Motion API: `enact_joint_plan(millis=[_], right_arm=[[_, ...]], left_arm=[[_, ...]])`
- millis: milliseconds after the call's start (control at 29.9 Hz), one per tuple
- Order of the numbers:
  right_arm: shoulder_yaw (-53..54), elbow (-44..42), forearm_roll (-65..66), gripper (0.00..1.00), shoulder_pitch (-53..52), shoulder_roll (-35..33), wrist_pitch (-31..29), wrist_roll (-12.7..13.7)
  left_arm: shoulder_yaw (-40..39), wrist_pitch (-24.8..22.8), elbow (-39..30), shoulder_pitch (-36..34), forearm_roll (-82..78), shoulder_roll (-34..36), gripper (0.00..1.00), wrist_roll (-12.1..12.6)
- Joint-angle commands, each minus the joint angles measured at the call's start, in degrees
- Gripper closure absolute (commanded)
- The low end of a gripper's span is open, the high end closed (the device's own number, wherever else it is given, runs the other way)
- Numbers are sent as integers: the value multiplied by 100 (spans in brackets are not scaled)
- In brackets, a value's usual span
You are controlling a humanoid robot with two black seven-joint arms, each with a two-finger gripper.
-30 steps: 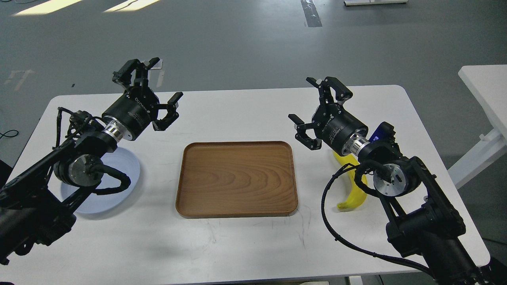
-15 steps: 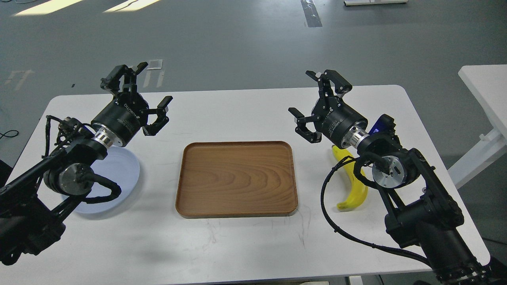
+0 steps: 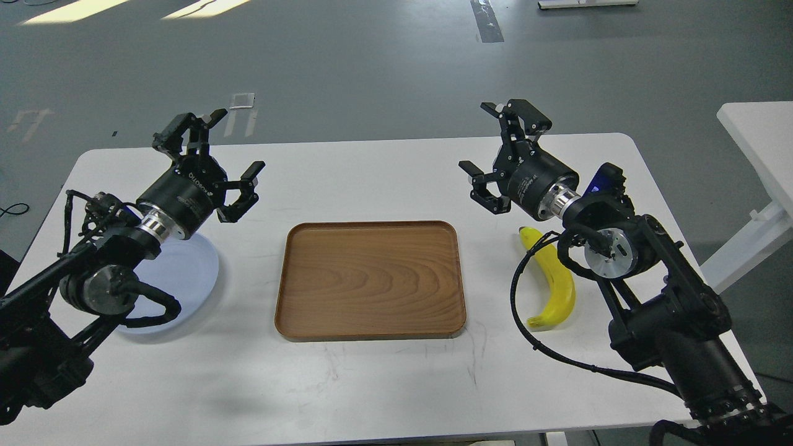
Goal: Place banana on plate with both arms
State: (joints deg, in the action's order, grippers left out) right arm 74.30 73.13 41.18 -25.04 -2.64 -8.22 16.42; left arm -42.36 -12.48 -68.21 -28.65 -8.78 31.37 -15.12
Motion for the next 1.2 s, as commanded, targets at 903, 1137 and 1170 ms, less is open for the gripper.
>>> enact_joint_plan(millis=[903,1137,1170], right_arm=[[40,52,-49,0,-71,132,119,10],[32,52,-49,0,-44,132,136,19],[32,61,-49,0,-36,132,136,19]], left_arm=[[35,-9,1,-44,-44,-35,2,-9],[52,70,18,-114,-316,0,2,-18],[87,122,36,-132,-456,0,2,-17]])
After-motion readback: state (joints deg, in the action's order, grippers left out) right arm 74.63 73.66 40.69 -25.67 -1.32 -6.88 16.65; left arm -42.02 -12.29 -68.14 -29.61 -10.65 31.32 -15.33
